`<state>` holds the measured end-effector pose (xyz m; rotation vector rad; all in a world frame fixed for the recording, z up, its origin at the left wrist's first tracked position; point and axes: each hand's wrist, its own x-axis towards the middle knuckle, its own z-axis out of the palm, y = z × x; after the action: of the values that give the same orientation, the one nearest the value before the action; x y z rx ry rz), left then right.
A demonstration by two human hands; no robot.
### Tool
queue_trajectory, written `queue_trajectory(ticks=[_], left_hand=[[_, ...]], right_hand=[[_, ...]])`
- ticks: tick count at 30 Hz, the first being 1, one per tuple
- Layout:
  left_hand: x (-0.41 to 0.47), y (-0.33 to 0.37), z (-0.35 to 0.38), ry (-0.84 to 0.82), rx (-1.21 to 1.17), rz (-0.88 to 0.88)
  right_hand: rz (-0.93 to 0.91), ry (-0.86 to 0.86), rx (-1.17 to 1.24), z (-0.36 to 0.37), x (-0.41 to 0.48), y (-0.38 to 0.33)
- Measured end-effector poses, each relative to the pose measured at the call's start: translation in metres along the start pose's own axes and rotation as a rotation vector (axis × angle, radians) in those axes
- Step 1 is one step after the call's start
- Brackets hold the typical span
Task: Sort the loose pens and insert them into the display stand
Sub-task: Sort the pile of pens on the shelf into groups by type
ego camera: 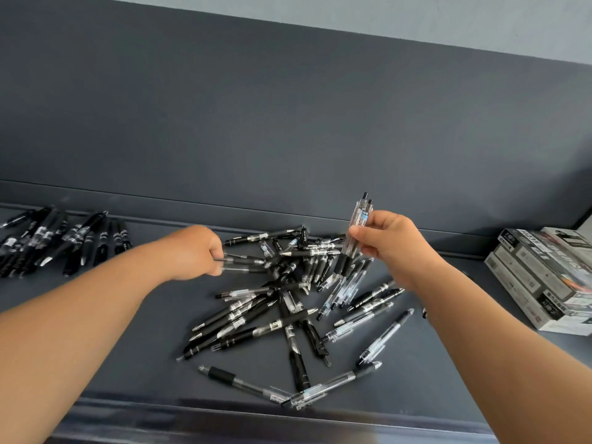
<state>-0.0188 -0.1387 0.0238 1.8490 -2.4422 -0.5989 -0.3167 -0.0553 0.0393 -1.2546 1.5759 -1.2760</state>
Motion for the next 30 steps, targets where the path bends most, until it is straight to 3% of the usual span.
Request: queue_trajectory(ticks=[4,12,16,21,26,30], left_hand=[[-0.005,0.004,-0.027,0.001,0.003,-0.027],[-0.016,0.053,-0.056,-0.193,0.123,-0.029],[-0.011,0.113,-0.031,-0.141,-0.192,0.067],[-0.003,0.21,0.04,-0.303,-0.611,0.08],[0.011,0.282,0.087,-0.308,-0.78,-0.012],[0.018,0.319,0.111,-0.222,-0.776,-0.081]], right_hand=[[0.028,0.004,0.059,-0.014,-0.003,0.002],[0.058,0.063,0.046,-0.069,-0.016,0.015],[0.088,0.091,0.073,-0.097,-0.025,0.024],[0.16,0.127,0.004,-0.136,-0.035,0.037],[0.276,0.142,-0.057,-0.172,-0.036,0.051],[0.361,0.139,-0.109,-0.19,-0.032,0.063]])
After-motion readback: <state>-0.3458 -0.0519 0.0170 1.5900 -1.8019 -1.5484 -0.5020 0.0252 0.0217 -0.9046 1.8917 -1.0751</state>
